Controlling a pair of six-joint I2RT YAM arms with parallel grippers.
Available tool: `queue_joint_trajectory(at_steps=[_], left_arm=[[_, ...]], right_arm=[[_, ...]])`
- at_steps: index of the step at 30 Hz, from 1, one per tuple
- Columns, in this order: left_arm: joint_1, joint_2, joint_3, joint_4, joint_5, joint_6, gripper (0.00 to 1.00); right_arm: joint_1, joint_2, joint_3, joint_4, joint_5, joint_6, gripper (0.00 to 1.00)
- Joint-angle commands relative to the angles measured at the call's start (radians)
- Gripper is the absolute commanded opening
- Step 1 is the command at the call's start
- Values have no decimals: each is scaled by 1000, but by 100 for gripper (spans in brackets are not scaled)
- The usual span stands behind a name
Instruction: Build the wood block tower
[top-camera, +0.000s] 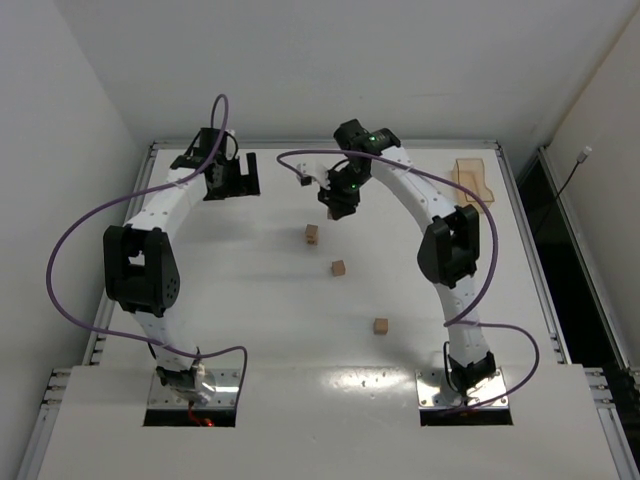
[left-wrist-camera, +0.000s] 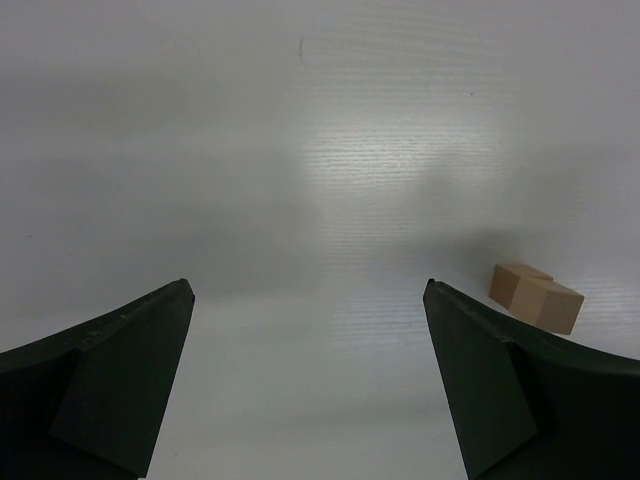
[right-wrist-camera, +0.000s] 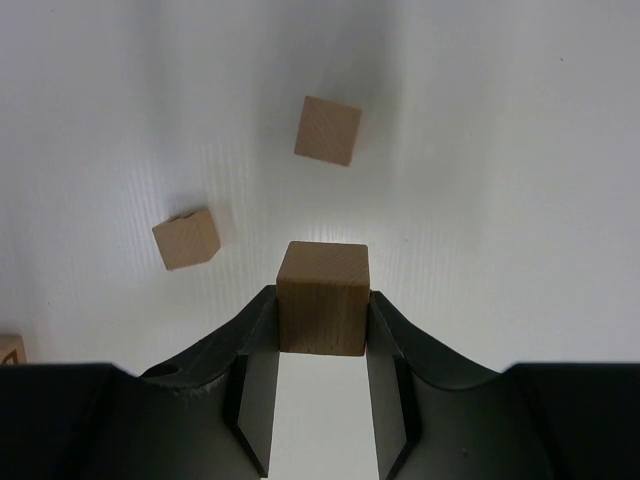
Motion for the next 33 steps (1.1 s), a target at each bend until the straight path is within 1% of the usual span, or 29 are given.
queue_joint_trajectory(at_steps=[1, 7, 16, 26, 33], left_arm=[[20, -13, 8, 22, 2, 0, 100], [20, -13, 8, 22, -7, 0, 100], [38, -13, 8, 22, -7, -9, 100], [38, -13, -1, 22, 2, -9, 100], [47, -13, -1, 22, 11, -9, 100]], right_arm=[[18, 14, 42, -8, -50, 16, 0], [48, 43, 82, 10, -40, 50, 0], [97, 72, 91, 40, 1, 92, 0], [107, 138, 128, 61, 30, 121, 0], [107, 157, 137, 81, 30, 139, 0]])
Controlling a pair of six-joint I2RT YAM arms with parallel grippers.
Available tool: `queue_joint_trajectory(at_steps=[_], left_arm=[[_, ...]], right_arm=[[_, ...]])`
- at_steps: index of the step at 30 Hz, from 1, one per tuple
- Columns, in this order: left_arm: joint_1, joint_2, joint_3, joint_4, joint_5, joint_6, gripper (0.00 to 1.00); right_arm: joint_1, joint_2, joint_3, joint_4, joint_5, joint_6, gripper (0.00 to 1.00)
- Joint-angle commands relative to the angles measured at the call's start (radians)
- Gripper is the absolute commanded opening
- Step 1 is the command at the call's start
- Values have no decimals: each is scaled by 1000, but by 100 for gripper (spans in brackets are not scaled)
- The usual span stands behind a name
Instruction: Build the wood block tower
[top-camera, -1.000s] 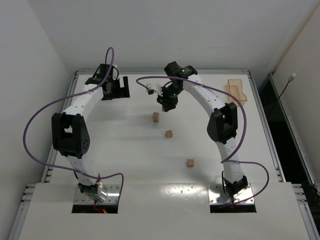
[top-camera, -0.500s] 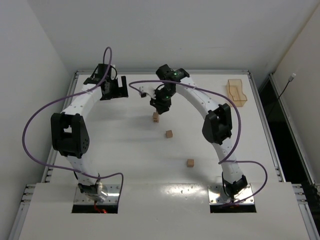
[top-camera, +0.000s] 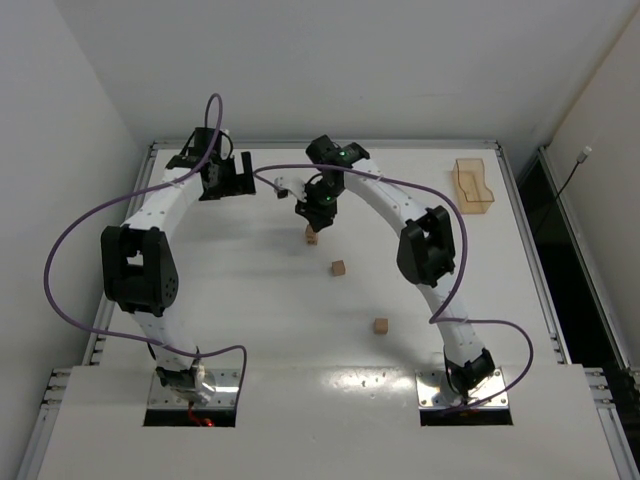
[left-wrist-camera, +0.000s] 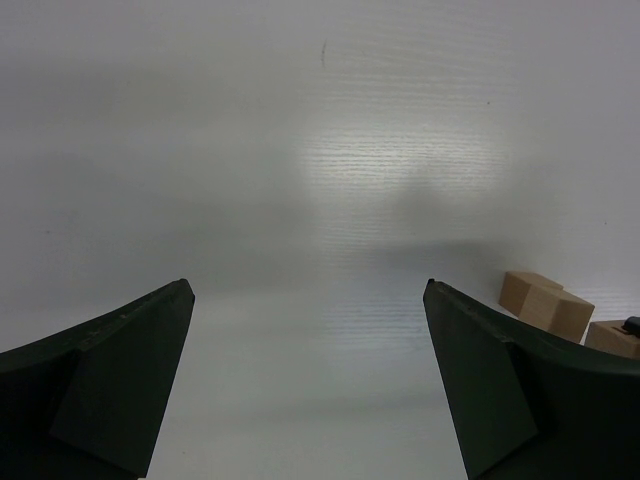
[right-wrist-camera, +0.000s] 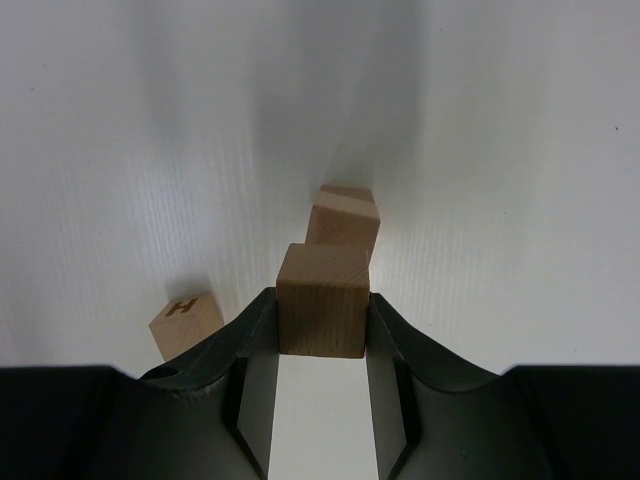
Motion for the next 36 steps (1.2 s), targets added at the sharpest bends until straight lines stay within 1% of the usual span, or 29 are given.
queue_joint_trajectory(at_steps=[1, 18, 36], left_arm=[[20, -13, -1, 22, 11, -6, 100], [29, -13, -10, 22, 20, -6, 100], [29, 7, -1, 22, 39, -6, 100]], right_arm=[[4, 8, 53, 33, -10, 14, 0], [32, 47, 80, 62, 49, 32, 0], [22, 56, 80, 53, 58, 23, 0]])
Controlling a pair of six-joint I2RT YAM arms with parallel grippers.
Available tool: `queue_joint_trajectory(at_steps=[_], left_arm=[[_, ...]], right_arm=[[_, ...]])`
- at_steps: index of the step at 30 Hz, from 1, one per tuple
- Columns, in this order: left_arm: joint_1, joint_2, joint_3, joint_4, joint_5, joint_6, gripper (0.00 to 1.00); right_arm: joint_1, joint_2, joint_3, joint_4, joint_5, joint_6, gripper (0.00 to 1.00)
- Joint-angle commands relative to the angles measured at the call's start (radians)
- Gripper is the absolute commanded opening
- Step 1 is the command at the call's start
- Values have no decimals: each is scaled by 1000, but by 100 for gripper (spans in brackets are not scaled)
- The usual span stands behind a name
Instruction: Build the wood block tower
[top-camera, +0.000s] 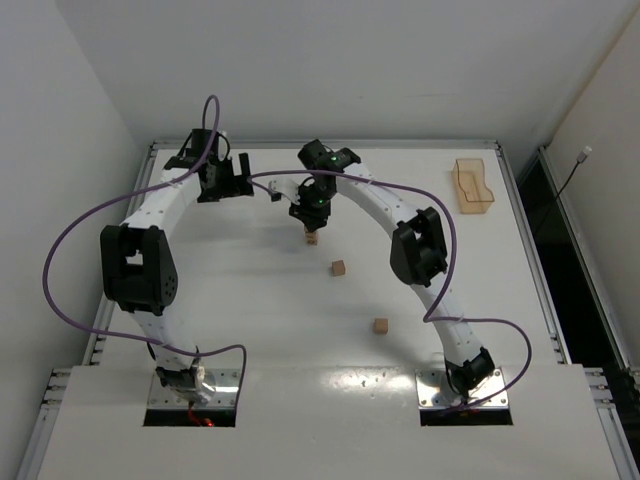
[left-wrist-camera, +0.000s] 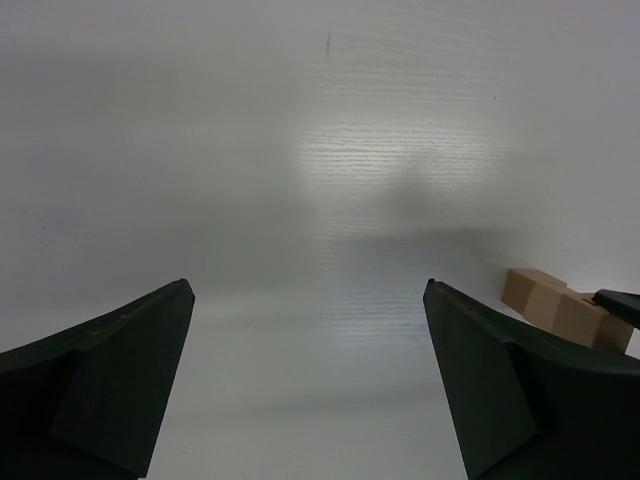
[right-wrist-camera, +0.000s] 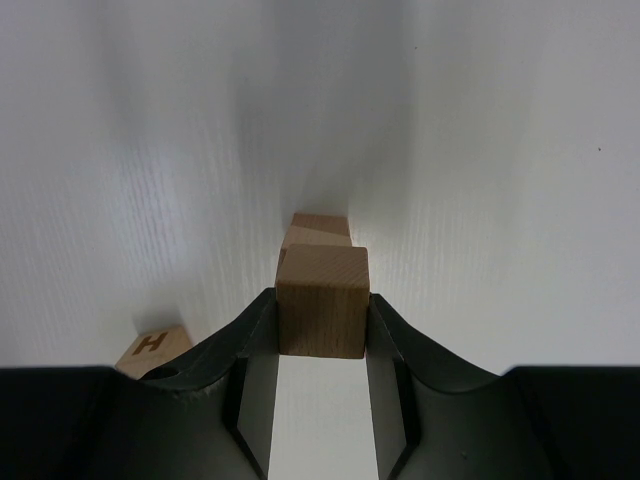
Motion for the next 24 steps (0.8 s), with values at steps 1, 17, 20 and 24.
queue_joint_trajectory(at_steps=[1, 17, 20, 24], left_arm=[[11, 2, 9, 19, 15, -6, 100], [11, 11, 9, 19, 15, -6, 100], [11, 20, 9, 19, 15, -6, 100], [11, 20, 9, 19, 15, -6, 100]], right_arm=[[-3, -7, 36, 6, -1, -5, 0], [-3, -36, 16, 6, -1, -5, 0], [-3, -45, 7, 6, -1, -5, 0], [-3, -45, 7, 6, 8, -5, 0]])
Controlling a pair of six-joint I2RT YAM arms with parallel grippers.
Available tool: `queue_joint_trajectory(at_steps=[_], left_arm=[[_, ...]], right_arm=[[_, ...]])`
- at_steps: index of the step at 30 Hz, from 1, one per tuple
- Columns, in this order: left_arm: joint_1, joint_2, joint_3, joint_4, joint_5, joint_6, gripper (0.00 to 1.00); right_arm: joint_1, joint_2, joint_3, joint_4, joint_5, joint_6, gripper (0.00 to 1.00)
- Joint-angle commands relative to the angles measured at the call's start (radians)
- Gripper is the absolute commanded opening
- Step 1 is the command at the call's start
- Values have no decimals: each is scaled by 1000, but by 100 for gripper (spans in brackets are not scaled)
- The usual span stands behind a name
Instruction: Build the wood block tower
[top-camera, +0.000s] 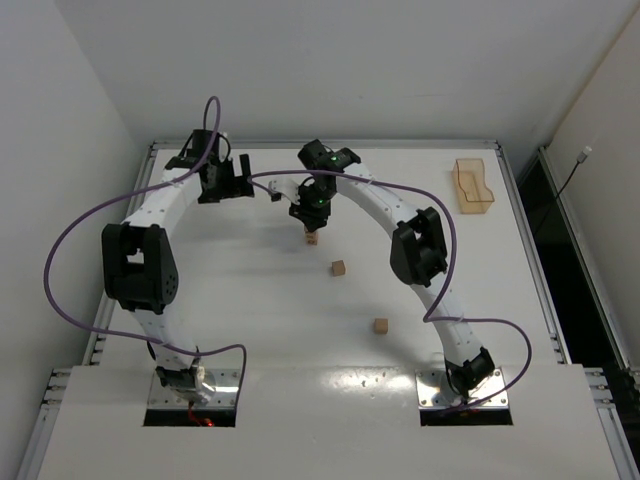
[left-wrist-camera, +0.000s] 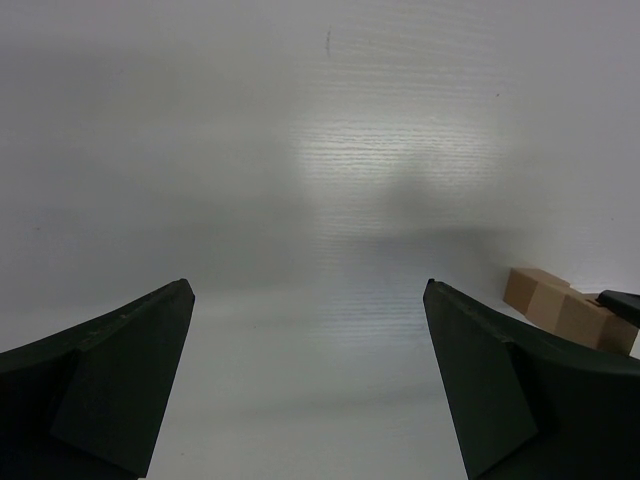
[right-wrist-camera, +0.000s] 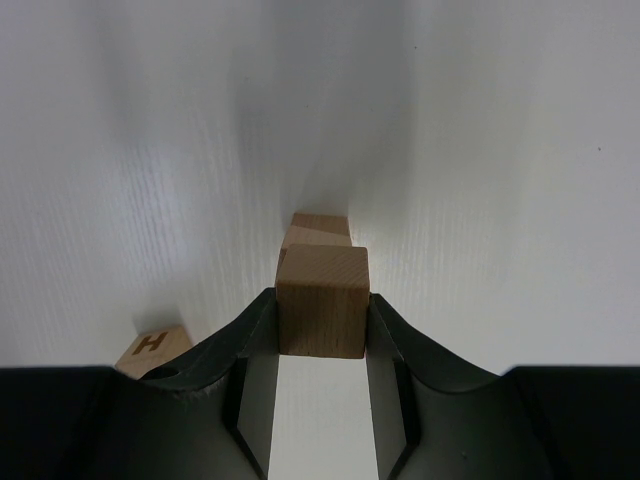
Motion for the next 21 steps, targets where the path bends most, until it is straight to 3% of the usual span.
queue_joint_trajectory(at_steps=[1, 21], left_arm=[[11, 12, 9, 19, 10, -6, 100], [11, 12, 9, 19, 19, -6, 100]], right_arm=[[-3, -55, 7, 6, 8, -4, 0], [-13, -93, -11, 16, 8, -4, 0]])
